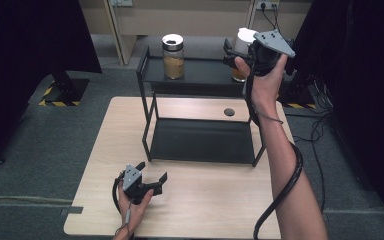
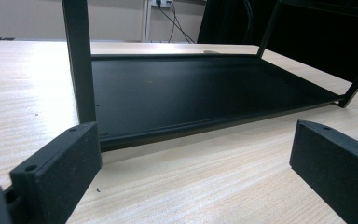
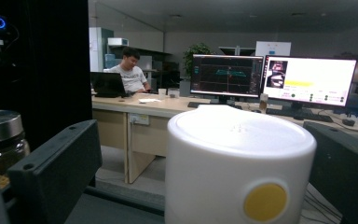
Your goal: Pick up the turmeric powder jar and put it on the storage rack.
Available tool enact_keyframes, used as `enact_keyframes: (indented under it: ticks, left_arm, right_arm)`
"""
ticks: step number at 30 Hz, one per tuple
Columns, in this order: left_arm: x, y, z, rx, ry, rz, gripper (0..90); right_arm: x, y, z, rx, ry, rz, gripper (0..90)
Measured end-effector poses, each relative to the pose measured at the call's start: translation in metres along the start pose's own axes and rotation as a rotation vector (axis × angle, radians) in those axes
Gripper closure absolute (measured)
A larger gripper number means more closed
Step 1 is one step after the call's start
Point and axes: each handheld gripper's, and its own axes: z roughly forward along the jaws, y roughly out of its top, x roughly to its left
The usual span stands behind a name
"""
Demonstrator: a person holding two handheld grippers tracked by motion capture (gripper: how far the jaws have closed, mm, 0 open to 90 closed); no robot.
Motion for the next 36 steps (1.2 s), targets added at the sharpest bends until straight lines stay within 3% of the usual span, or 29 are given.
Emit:
enact_keyframes:
  ticks: [16, 36]
  left_arm:
    - [0.000, 0.000, 0.000, -0.001, 0.000, -0.001, 1.0]
    - [-0.001, -0.001, 0.000, -0.006, 0.003, 0.006, 1.1]
  right_arm:
    - [-0.011, -0.002, -0.018, -0.036, 0.017, -0.003, 0.5]
    - [-0.035, -0.019, -0.061, -0.066, 0.061, -0.032, 0.4]
